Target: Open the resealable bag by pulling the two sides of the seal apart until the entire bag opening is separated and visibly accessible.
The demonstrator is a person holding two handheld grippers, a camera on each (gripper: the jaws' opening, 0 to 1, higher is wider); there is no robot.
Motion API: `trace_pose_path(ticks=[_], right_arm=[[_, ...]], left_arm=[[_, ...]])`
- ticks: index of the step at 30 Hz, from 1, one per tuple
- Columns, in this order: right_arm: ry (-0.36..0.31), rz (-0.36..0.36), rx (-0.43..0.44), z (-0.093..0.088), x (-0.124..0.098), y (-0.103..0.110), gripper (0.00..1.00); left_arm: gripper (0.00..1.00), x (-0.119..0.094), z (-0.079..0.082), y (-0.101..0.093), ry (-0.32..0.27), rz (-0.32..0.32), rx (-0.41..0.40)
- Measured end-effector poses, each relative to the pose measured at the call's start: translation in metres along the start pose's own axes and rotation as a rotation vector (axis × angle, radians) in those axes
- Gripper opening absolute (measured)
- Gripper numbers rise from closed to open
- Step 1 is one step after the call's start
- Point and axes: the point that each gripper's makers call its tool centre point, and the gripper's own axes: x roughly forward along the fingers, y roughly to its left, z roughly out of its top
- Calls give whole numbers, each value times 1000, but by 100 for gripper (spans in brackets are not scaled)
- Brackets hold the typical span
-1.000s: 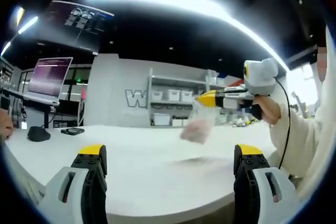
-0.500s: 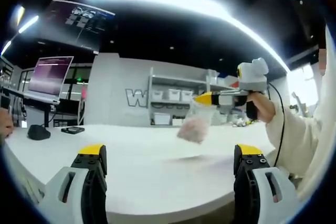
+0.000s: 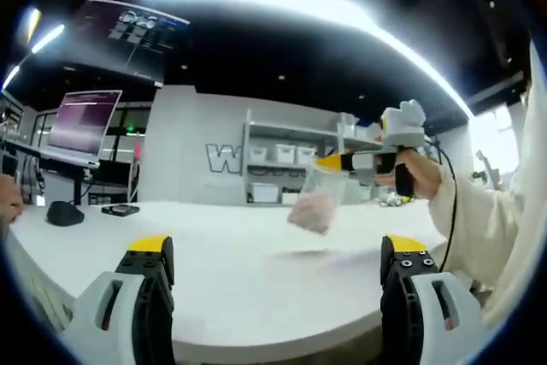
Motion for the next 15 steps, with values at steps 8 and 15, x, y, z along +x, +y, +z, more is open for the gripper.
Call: trace_pose_path(ticks=[8,15], right_arm=[[12,2,22,-1,5,-5,0],[28,-6,24,-3,11,-13,0]], left_arm=[[99,-1,0,1,0,3,-1],[99,-1,1,2,-3,4,0]])
